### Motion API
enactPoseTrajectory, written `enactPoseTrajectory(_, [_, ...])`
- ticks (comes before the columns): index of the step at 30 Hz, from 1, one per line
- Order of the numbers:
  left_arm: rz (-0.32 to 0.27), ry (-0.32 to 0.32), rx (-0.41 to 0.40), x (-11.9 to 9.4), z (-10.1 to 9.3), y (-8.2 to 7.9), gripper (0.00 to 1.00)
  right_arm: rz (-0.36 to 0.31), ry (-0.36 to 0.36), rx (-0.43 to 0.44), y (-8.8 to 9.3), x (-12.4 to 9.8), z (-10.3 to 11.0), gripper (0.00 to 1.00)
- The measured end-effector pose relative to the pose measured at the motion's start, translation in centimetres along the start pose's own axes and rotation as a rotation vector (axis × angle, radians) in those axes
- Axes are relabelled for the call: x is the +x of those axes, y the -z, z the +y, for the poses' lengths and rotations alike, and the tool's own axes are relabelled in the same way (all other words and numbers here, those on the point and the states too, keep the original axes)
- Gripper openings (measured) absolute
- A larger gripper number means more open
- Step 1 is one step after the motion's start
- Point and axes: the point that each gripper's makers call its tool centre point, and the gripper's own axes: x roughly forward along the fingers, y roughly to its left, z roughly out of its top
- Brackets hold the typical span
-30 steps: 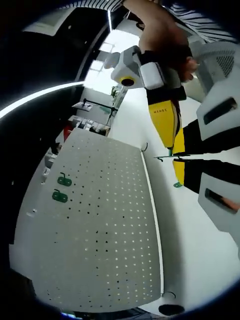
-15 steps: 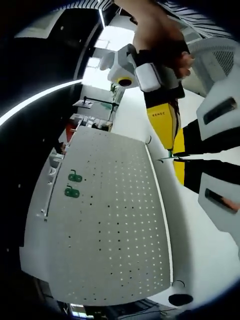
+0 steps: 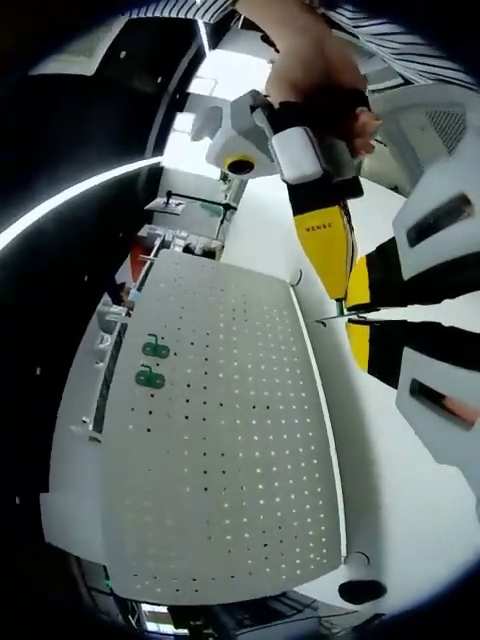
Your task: Insert the hook assembly into the mounting plate slot until the hook locks in place.
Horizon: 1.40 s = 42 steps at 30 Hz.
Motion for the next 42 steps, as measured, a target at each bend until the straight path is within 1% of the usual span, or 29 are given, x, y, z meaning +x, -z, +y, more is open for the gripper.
enactPoseTrajectory(4, [0.010,0.006,-0.019,-0.8,0.3,0.0,0.04,0.042,-0.034,-0.128,0.4,0.5,1.1,0.00])
enactPoseTrajectory(5, [0.006,0.012,-0.031,-1.1,0.4,0.1,0.05,0.051,-0.038,-0.197,0.5,0.6,1.4,0.00])
enactPoseTrajectory(8, [-0.009,0.015,-0.055,-1.8,0.7,0.0,0.09,0.074,-0.064,-0.304,0.7,0.7,2.2,0.00])
enactPoseTrajectory(10, [-0.007,0.003,-0.058,-2.2,1.2,0.1,0.16,0.091,-0.073,-0.376,0.9,0.7,2.4,0.00])
enactPoseTrajectory(12, [-0.003,0.000,-0.063,-2.5,1.5,0.3,0.24,0.092,-0.083,-0.421,1.0,0.6,2.7,0.00])
enactPoseTrajectory(14, [0.002,0.005,-0.070,-2.8,1.6,0.5,0.30,0.088,-0.084,-0.478,1.1,0.5,2.9,0.00])
enactPoseTrajectory(15, [0.005,0.008,-0.074,-3.0,1.6,0.6,0.33,0.081,-0.079,-0.526,1.1,0.5,3.1,0.00])
enactPoseTrajectory(18, [-0.004,0.013,-0.072,-3.5,1.4,0.5,0.41,0.062,-0.070,-0.614,1.1,0.4,3.5,0.00])
enactPoseTrajectory(20, [-0.012,0.018,-0.069,-3.8,1.3,0.5,0.48,0.043,-0.067,-0.643,1.0,0.4,3.8,0.00])
enactPoseTrajectory(22, [-0.017,0.016,-0.068,-4.0,1.4,0.5,0.52,0.028,-0.054,-0.665,1.0,0.4,3.9,0.00])
enactPoseTrajectory(23, [-0.020,0.021,-0.073,-4.2,1.3,0.4,0.54,0.025,-0.054,-0.664,1.1,0.4,4.0,0.00])
enactPoseTrajectory(24, [-0.028,0.024,-0.087,-4.3,1.3,0.3,0.56,0.010,-0.049,-0.667,1.0,0.4,4.0,0.00])
enactPoseTrajectory(25, [-0.026,0.024,-0.084,-4.4,1.3,0.4,0.58,-0.004,-0.052,-0.674,0.8,0.4,4.1,0.00])
enactPoseTrajectory(26, [-0.037,0.023,-0.086,-4.5,1.3,0.2,0.61,-0.056,-0.082,-0.676,0.3,0.4,4.9,0.00])
enactPoseTrajectory(28, [-0.042,0.022,-0.083,-4.7,1.3,0.2,0.64,-0.057,-0.065,-0.676,0.3,0.2,4.7,0.00])
enactPoseTrajectory(29, [-0.043,0.023,-0.081,-4.8,1.3,0.2,0.65,-0.073,-0.064,-0.680,0.2,0.2,4.8,0.00])
enactPoseTrajectory(33, [-0.057,0.013,-0.064,-5.3,1.5,0.0,0.68,-0.091,-0.042,-0.690,-0.1,0.4,4.8,0.00])
enactPoseTrajectory(35, [-0.065,0.016,-0.069,-5.4,1.5,-0.2,0.70,-0.098,-0.036,-0.695,-0.2,0.5,4.8,0.00])
enactPoseTrajectory(37, [-0.062,0.021,-0.079,-5.4,1.4,-0.1,0.73,-0.108,-0.028,-0.719,-0.3,0.6,4.8,0.00])
enactPoseTrajectory(40, [-0.065,0.019,-0.079,-5.5,1.5,0.1,0.75,-0.148,-0.007,-0.756,-1.1,0.6,4.7,0.00])
enactPoseTrajectory(42, [-0.063,0.016,-0.088,-5.4,1.7,0.2,0.77,-0.177,0.018,-0.749,-1.8,0.6,4.5,0.00])
